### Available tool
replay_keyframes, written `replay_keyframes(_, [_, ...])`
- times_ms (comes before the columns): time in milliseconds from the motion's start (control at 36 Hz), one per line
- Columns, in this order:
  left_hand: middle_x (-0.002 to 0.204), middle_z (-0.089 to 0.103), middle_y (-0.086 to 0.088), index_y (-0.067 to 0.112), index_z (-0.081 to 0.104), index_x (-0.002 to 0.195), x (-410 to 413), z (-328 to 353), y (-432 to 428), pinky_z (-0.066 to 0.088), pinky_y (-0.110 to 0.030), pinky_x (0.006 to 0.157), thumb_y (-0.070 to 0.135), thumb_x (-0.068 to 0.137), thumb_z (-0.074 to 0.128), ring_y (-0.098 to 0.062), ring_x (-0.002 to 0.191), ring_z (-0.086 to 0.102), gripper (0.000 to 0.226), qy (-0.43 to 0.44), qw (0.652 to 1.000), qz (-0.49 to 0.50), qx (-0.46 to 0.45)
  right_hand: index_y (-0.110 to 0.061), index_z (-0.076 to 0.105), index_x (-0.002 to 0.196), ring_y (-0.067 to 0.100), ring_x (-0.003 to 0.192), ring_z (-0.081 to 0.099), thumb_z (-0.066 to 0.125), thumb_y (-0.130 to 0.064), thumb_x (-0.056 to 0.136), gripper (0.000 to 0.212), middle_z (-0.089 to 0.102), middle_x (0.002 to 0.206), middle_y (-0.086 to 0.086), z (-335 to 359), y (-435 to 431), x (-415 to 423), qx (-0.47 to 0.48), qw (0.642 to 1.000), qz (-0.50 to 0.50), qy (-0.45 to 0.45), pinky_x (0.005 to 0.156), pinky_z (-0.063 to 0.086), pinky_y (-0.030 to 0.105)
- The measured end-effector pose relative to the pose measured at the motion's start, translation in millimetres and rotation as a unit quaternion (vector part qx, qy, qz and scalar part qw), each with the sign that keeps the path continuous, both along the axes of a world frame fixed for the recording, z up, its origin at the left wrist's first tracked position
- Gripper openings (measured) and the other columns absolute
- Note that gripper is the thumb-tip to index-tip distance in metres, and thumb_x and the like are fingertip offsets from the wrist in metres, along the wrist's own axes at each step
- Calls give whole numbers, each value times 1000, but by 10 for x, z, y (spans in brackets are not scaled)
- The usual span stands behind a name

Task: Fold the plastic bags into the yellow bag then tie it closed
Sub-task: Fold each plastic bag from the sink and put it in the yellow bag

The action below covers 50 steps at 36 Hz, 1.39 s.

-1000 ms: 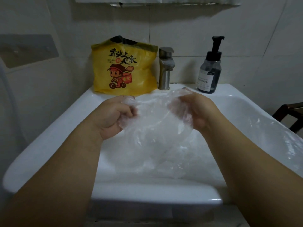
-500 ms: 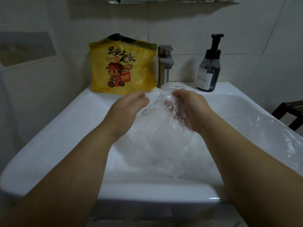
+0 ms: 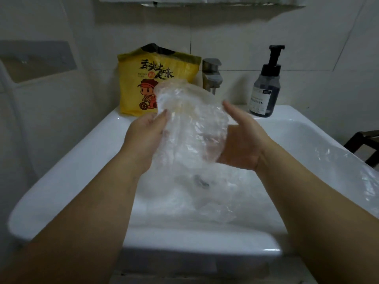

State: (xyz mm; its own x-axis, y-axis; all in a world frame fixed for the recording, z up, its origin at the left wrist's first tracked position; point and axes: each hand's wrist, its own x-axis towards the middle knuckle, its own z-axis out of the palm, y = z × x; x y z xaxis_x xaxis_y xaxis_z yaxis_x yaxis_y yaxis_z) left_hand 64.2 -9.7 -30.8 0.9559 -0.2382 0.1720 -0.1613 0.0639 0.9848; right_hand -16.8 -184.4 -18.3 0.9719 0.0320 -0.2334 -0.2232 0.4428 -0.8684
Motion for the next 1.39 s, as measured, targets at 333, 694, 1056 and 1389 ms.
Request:
replay_keyframes(333, [101,74,-1,16,72,103,138,8,62,51,-38,96,45,88,65,-19,99,68,33,148,979,18,-140,-4,48,132,29,98,68,45,-30,101,41,68,111,16,-14,-43,99,131,954,-267,33,70,58,39])
replay_keyframes(694, [107,64,11,41,53,126,147,2,161,51,-17,69,17,100,50,-2,89,63,35,-18,999,-26,-43,-9,57,126,21,82,62,51,-2,95,32,63,98,12,13,-50,29,-22,969,-229,-92,73,57,33])
replay_keyframes(1056, [84,62,7,25,69,96,128,-112,250,43,-17,69,11,79,77,-6,72,57,24,-120,977,41,169,-6,61,123,22,81,61,63,-16,91,33,66,101,15,-133,-97,-7,-526,834,-154,-66,74,54,31])
replay_keyframes(1389, [115,68,-4,20,61,114,178,-3,213,55,-30,70,11,96,52,-22,99,66,22,53,998,-22,-25,-7,57,93,27,96,64,55,-15,96,9,63,104,15,-54,-76,46,-203,953,-193,-116,85,56,39])
